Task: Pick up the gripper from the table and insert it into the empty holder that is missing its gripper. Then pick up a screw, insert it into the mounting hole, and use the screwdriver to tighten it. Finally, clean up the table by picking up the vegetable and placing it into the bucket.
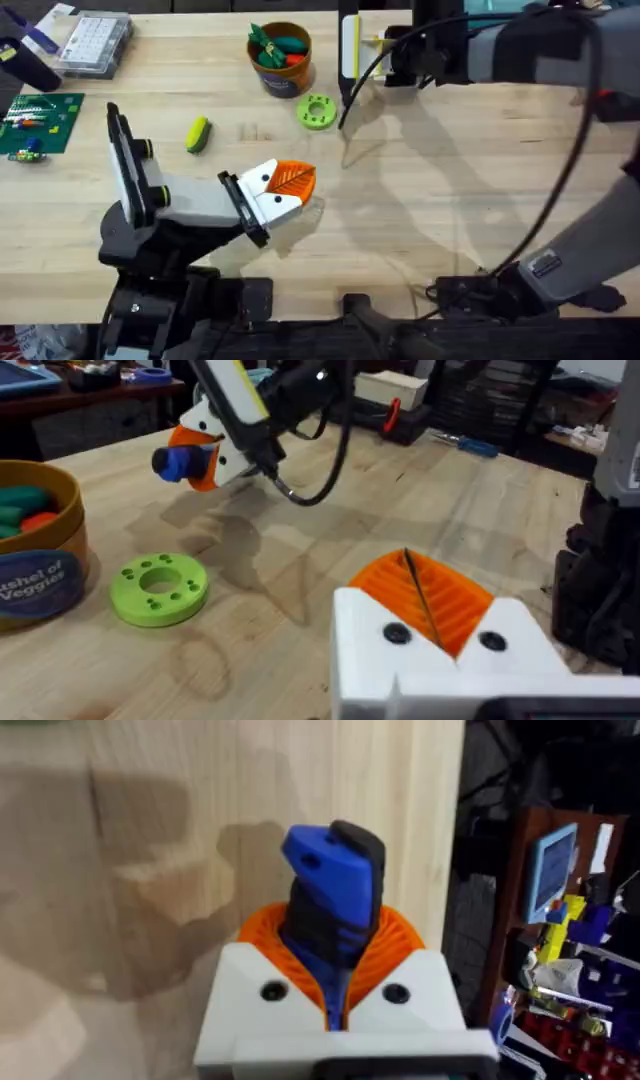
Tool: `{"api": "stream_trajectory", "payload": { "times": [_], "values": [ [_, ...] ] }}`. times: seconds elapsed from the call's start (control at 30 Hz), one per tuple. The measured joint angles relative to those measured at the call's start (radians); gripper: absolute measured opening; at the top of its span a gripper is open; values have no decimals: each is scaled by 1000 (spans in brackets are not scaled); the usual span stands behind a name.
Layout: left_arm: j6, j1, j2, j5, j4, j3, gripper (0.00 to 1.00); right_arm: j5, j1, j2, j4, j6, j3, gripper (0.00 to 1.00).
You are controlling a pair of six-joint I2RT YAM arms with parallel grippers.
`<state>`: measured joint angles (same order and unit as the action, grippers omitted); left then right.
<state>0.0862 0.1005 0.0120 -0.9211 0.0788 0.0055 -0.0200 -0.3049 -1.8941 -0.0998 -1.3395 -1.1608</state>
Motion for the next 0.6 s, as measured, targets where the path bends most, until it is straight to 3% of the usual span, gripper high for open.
{"api": "stream_trajectory", "payload": {
  "times": [0.27,0.6],
  "values": [
    [0,0,0,0,0,0,11,16,35,-129,-27,-29,-87,52],
    [0,0,0,0,0,0,11,16,35,-152,-10,-56,-99,50]
  ]
}}
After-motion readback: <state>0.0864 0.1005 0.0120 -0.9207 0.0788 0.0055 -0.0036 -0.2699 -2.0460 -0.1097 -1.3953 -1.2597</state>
